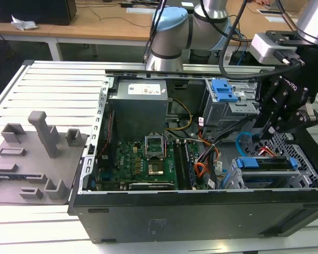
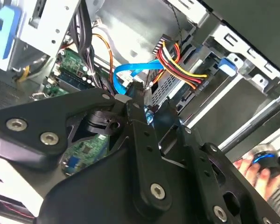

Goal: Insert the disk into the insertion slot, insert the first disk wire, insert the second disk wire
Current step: 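Insert the second disk wire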

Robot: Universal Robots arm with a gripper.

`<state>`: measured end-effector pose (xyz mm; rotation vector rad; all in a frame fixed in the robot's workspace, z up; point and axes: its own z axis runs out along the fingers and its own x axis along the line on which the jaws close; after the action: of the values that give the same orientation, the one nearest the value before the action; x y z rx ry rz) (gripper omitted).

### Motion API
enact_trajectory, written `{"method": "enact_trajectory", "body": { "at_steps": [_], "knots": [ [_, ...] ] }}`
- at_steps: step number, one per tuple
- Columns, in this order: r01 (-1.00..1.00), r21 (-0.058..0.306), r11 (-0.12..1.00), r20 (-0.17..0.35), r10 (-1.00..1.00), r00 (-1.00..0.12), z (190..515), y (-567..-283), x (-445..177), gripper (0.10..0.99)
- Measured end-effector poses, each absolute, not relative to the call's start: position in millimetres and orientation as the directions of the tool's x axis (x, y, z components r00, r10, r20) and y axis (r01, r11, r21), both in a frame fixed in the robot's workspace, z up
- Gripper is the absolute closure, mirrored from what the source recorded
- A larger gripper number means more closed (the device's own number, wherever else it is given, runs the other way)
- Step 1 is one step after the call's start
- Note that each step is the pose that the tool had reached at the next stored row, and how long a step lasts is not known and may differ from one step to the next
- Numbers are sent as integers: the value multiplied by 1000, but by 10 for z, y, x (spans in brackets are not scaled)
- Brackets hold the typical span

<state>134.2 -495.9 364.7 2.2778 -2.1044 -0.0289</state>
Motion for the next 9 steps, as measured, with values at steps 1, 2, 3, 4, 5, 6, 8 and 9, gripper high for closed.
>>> {"method": "enact_trajectory", "body": {
  "at_steps": [1,2,3,4,5,6,8,9],
  "knots": [
    [-994,42,-100,14,-995,100,3646,-4959,1343,725],
    [-992,42,-122,14,-992,123,3645,-4958,1343,725],
    [-988,42,-147,14,-989,147,3646,-4952,1343,725],
    [-988,42,-147,14,-989,148,3645,-4947,1338,725],
    [-988,42,-147,14,-989,148,3643,-4945,1326,725],
    [-988,42,-147,14,-989,148,3640,-4944,1316,725],
    [-988,42,-147,14,-989,148,3636,-4944,1301,725],
    [-988,42,-148,14,-989,149,3633,-4944,1293,725]
  ]
}}
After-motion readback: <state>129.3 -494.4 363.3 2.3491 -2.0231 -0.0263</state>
